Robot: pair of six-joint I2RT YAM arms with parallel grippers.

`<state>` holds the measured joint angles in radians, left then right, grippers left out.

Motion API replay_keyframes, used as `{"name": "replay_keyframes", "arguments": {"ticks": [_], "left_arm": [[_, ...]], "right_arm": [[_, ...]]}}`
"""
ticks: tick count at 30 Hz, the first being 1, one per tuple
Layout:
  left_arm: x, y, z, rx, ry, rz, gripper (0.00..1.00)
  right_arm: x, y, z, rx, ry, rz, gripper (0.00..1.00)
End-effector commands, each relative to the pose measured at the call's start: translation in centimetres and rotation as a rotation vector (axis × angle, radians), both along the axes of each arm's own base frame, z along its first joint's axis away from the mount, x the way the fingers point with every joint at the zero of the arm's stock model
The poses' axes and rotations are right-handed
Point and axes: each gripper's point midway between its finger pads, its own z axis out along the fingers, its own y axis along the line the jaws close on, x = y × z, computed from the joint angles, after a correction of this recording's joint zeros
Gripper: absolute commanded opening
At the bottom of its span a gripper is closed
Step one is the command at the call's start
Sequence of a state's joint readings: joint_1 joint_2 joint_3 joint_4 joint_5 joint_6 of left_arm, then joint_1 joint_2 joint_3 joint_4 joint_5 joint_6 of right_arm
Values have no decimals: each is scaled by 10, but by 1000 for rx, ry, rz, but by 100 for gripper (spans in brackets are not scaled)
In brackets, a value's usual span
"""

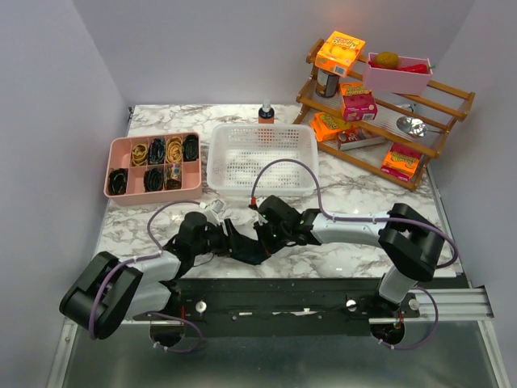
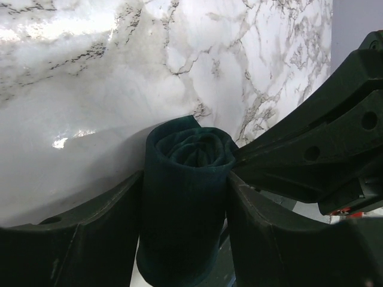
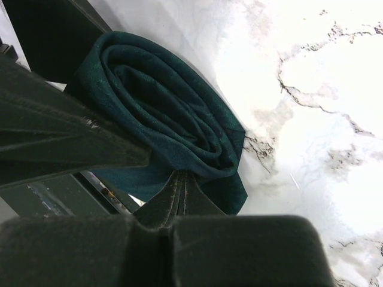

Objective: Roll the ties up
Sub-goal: Pick up the tie at the center of the board.

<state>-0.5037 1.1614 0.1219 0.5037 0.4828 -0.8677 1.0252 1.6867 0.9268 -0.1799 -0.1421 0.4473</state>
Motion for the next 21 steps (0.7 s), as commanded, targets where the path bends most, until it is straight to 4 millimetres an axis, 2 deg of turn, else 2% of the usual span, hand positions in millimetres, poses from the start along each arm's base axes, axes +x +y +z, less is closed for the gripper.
{"name": "replay_keyframes", "arguments": {"ticks": [1,7,10,11,14,15,17,18,20,21], "left_arm": [[-5,-5,-1,-25,-11,-54,56],[3,-6,7,-12,-55,-44,38],[10,-3,15,5,-83,-21,32],[9,-2,14,17,-79,-20,28],[15,0,24,27,-105,-1,26],[18,-1,29,27,-119,4,26],[20,1,34,39,-123,15,25],[25,0,44,40,-147,18,25],[28,1,54,50,-163,22,24],[34,-2,68,41,-196,24,24]], "right_arm": [[2,-34,-39,-169,7,-29,1],[8,-33,-34,-160,-16,-40,1],[17,-29,-20,-131,-47,-48,1],[22,-27,-11,-107,-65,-56,1],[37,-24,14,-55,-113,-75,3],[43,-22,32,-17,-149,-84,4],[54,-22,54,25,-196,-94,6],[58,-23,75,67,-231,-103,7],[69,-27,98,109,-281,-112,12],[72,-28,108,135,-298,-108,14]]}}
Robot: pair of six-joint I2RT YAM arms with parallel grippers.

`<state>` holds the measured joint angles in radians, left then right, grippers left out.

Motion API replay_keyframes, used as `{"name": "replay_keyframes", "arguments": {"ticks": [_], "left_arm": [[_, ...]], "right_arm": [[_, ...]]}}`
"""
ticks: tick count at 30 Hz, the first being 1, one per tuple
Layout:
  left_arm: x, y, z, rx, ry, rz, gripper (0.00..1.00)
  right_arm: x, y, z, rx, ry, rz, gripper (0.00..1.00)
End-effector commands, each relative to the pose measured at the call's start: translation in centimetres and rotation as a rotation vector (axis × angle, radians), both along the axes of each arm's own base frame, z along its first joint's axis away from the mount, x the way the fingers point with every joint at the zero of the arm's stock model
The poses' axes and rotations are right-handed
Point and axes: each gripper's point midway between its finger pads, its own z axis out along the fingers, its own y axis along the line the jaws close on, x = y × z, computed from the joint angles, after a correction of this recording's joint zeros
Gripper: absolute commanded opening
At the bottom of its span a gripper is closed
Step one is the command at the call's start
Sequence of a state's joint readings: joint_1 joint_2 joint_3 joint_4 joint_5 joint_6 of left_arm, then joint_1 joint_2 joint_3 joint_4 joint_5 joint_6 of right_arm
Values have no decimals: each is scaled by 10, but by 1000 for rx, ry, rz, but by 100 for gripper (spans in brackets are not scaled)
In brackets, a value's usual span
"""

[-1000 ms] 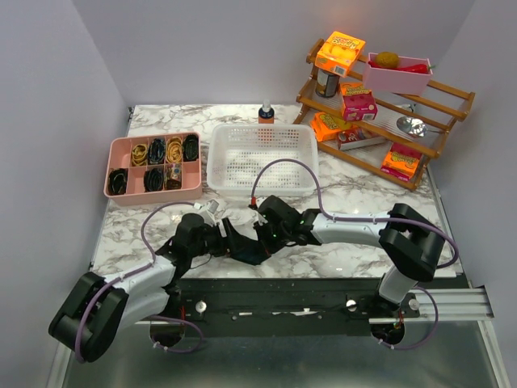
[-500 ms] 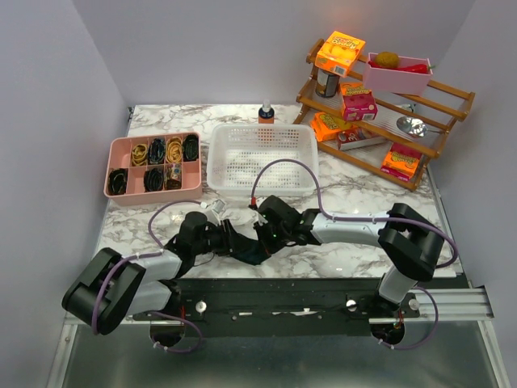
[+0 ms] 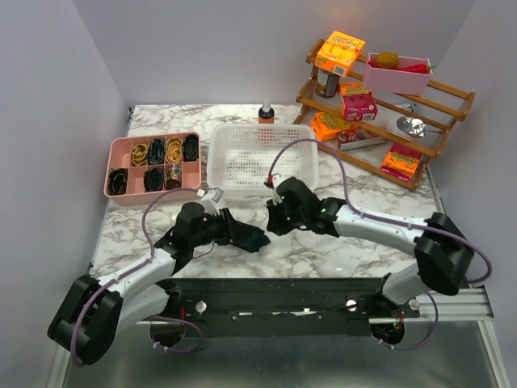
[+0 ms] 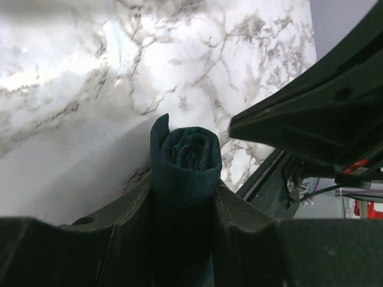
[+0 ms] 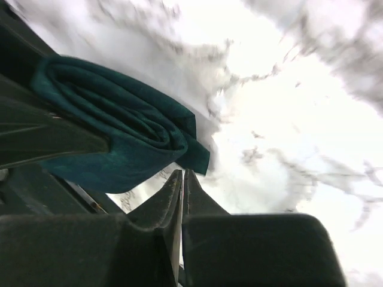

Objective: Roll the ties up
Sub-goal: Pick up the tie at the center of the board, then place the tie in the storage box.

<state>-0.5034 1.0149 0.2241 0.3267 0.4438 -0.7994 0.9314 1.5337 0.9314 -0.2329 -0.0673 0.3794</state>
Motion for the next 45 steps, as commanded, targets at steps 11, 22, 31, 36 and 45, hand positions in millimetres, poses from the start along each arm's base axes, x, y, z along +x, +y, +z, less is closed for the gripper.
{"name": "replay_keyframes", "arguments": {"ticks": [11,22,31,36,45], "left_arm": [[28,-10,150,-27,-322,-47,23],[-8,-29,213,-153,-503,-304,22],[-26,-26,231,-173,-562,-360,22],[-30,-27,239,-196,-579,-380,22],[-12,-25,242,-183,-588,-286,20]], "right_arm": [[40,-23,184,377,-377,193,100],[-2,-6,221,569,-329,483,100],[-14,0,211,597,-255,560,100],[-11,2,204,590,-231,550,100],[-23,7,208,669,-165,593,100]]}}
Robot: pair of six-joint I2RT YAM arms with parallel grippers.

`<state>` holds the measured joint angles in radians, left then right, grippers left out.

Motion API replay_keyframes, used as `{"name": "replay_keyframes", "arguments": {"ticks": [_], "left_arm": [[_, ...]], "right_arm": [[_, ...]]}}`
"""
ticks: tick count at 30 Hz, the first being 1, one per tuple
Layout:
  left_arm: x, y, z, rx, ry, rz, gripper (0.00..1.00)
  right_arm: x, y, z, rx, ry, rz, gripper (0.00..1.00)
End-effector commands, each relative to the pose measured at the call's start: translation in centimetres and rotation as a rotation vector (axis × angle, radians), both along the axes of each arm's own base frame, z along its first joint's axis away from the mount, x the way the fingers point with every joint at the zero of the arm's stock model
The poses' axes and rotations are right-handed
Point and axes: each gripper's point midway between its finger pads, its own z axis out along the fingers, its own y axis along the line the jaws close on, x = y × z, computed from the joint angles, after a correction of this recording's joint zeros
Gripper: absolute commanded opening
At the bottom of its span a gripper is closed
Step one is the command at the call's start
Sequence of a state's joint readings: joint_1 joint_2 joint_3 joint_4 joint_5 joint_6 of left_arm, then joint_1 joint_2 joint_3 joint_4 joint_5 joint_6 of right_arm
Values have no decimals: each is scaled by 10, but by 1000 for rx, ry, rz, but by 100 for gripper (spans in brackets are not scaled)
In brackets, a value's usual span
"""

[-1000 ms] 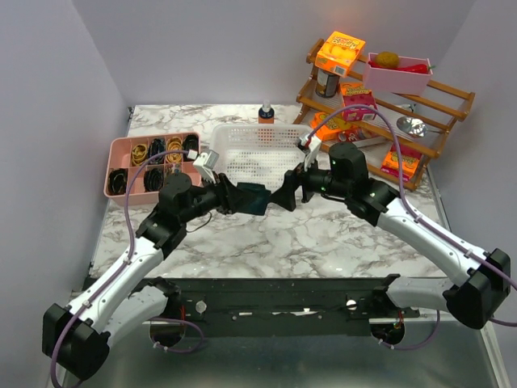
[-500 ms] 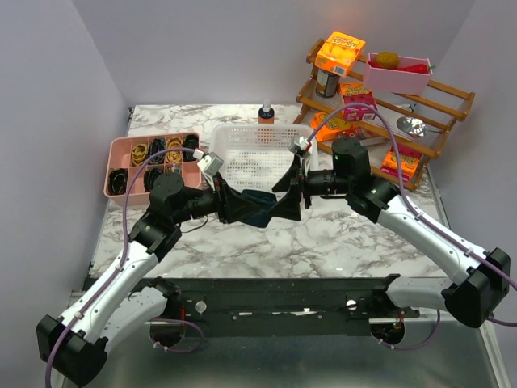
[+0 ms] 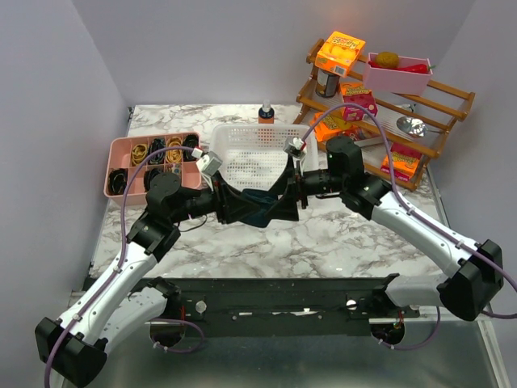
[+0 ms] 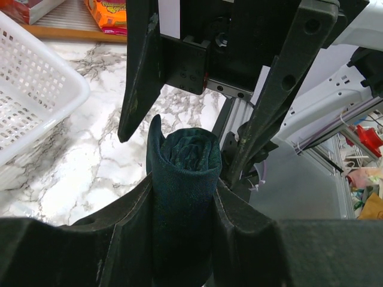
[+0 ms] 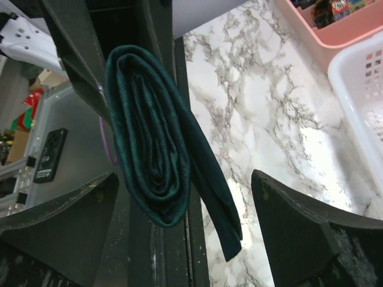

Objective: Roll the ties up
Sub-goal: Place the tie in the storage box.

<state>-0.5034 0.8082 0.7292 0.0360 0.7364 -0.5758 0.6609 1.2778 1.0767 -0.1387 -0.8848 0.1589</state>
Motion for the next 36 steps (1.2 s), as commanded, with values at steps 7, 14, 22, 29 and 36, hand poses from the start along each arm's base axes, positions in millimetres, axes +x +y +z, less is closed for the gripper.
{"name": "replay_keyframes", "arguments": {"ticks": [7,14,22,29,36], "left_arm": [[23,4,17,-49,-37,128,18],[61,26,0,44,-29,365,11],[108,77,-39,187,34,752,1],[103,51,-21,115,-1,615,0],[85,37,34,-67,-89,510,0]], "right_arm": [[-4,9,-3,50,69,65,98],[38,4,-7,-19,19,-192,98],[71,-13,-16,-102,-27,-409,100],[70,-5,-21,-87,16,-379,100],[71,-3,14,76,32,-381,100]]}}
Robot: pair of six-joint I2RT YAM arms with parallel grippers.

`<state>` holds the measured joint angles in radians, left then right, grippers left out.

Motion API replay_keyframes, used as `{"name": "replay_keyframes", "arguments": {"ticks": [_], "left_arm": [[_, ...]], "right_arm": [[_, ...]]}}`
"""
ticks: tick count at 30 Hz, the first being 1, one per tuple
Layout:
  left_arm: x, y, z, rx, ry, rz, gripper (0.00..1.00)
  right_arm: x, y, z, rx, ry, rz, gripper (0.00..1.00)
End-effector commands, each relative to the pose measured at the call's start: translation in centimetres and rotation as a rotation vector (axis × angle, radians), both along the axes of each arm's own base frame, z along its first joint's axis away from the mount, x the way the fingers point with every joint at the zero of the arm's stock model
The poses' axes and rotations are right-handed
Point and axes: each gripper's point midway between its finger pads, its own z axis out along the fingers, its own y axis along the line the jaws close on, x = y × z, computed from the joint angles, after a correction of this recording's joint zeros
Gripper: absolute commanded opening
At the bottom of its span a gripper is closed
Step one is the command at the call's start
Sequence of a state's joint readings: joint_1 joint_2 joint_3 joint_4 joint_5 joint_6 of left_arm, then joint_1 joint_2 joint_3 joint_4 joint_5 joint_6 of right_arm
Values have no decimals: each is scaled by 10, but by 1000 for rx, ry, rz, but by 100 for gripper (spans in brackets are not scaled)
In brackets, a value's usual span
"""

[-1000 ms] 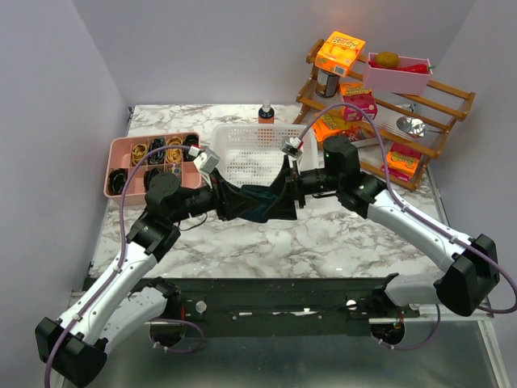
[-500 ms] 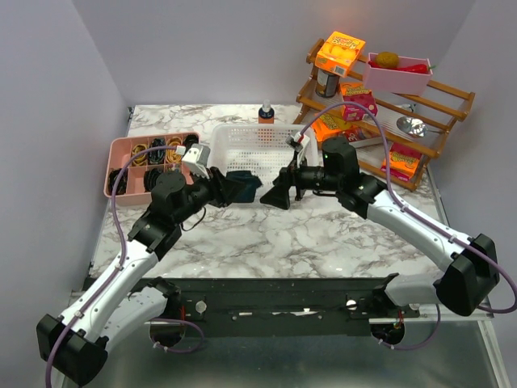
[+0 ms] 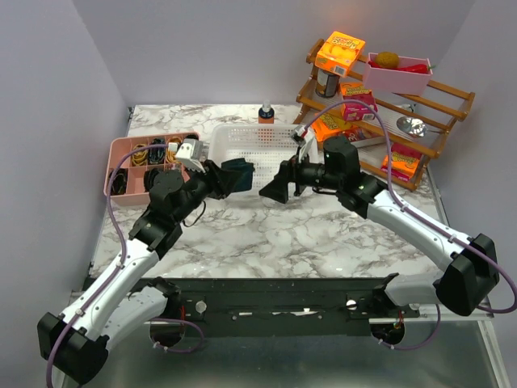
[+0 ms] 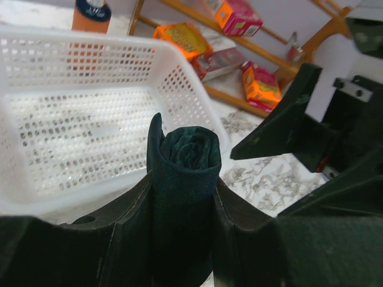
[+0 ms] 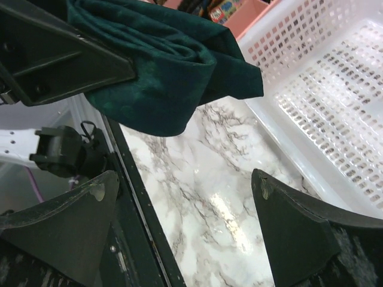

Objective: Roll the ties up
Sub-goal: Place the tie in the storage box.

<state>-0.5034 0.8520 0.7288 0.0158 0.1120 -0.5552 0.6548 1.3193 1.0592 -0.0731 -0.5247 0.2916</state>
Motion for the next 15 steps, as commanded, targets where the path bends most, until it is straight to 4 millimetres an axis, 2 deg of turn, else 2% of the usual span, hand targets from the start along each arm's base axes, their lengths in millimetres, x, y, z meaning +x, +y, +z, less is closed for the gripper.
{"name": "replay_keyframes", "arguments": {"ticks": [1,2,4,7,8,9,15], "left_arm": [[-20,-20,67,-114,-160,-157,0],[-27,-32,66,-107,-151,-241,0],[-35,-41,73,-103,-161,-320,0],[-51,-54,71,-76,-149,-463,0],[-52,-57,65,-43,-147,-493,0],[-64,-61,61,-34,-132,-569,0],[-82,-64,60,-13,-154,-675,0]], "right_arm": [[4,0,42,160,-35,5,100],[2,-1,45,170,-31,20,100],[5,-6,55,190,-52,19,100],[4,-15,64,203,-85,42,100],[0,-17,68,207,-108,68,100],[1,-21,70,207,-119,76,100],[-27,-20,81,222,-167,258,100]]}}
